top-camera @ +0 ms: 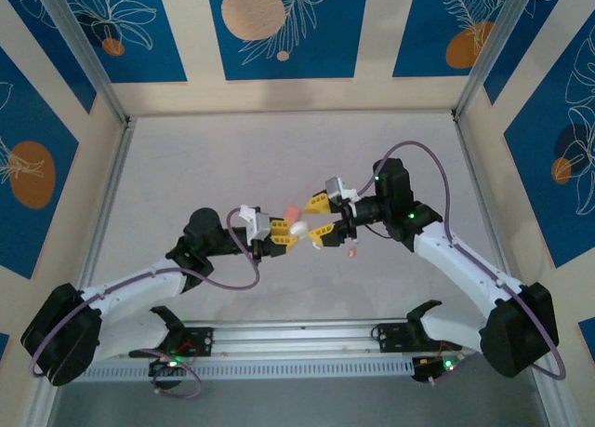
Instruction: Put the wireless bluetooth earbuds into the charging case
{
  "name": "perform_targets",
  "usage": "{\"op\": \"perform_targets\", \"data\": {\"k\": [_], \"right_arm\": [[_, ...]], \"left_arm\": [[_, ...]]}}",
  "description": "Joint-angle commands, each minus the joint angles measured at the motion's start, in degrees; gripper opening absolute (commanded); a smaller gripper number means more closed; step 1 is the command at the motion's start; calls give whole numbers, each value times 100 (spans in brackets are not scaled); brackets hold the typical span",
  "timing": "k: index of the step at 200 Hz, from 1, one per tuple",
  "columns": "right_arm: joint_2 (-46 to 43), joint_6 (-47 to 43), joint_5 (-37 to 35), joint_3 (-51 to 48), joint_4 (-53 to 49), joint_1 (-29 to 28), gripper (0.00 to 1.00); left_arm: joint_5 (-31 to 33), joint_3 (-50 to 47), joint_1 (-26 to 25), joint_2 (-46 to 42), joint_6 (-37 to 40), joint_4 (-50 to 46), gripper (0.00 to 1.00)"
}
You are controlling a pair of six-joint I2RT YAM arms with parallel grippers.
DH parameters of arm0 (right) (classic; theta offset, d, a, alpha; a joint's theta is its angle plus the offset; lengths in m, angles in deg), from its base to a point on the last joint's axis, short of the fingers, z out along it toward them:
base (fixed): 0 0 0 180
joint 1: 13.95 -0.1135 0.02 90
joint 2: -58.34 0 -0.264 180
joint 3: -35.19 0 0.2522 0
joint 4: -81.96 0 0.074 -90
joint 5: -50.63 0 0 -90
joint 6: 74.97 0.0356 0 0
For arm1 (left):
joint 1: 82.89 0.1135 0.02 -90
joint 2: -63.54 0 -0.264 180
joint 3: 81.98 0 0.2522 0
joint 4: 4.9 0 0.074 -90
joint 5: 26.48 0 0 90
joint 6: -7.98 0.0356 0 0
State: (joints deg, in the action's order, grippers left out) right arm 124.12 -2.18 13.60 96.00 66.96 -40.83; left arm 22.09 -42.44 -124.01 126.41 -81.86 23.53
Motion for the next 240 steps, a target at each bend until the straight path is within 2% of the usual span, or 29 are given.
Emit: {"op": "perform_targets", "data": {"k": [1, 46, 98, 141, 163, 183, 199, 215, 224, 240], "right_arm": [[190, -375, 433, 309, -562, -56, 60], [435, -879, 583, 599, -1167, -98, 53], [480, -994, 595, 669, -1403, -159, 52], [540, -995, 574, 711, -1408, -281, 43], [595, -1018, 494, 766, -1443, -310, 34], [620, -1043, 389, 817, -1482, -314, 21], [582, -1113, 235, 863, -1590, -302, 15], [488, -1200, -48, 893, -1731, -301, 14], [420, -1255, -315, 910, -1843, -308, 14], [293, -1548, -877, 968, -2194, -362, 15]], "left_arm": [[-269, 94, 13, -91, 90, 139, 22], [-287, 103, 8, -135, 89, 174, 22], [-251, 142, 14, -152, 83, 217, 21], [-225, 164, 10, -118, 80, 225, 21], [-225, 168, 8, -100, 72, 230, 21], [-192, 164, 8, -108, 69, 204, 21], [-102, 160, 10, -148, 121, 114, 27], [88, 155, 10, -230, 332, -179, 42], [209, 179, 11, -309, 569, -524, 49], [388, 328, 8, -457, 1130, -1450, 53]]}}
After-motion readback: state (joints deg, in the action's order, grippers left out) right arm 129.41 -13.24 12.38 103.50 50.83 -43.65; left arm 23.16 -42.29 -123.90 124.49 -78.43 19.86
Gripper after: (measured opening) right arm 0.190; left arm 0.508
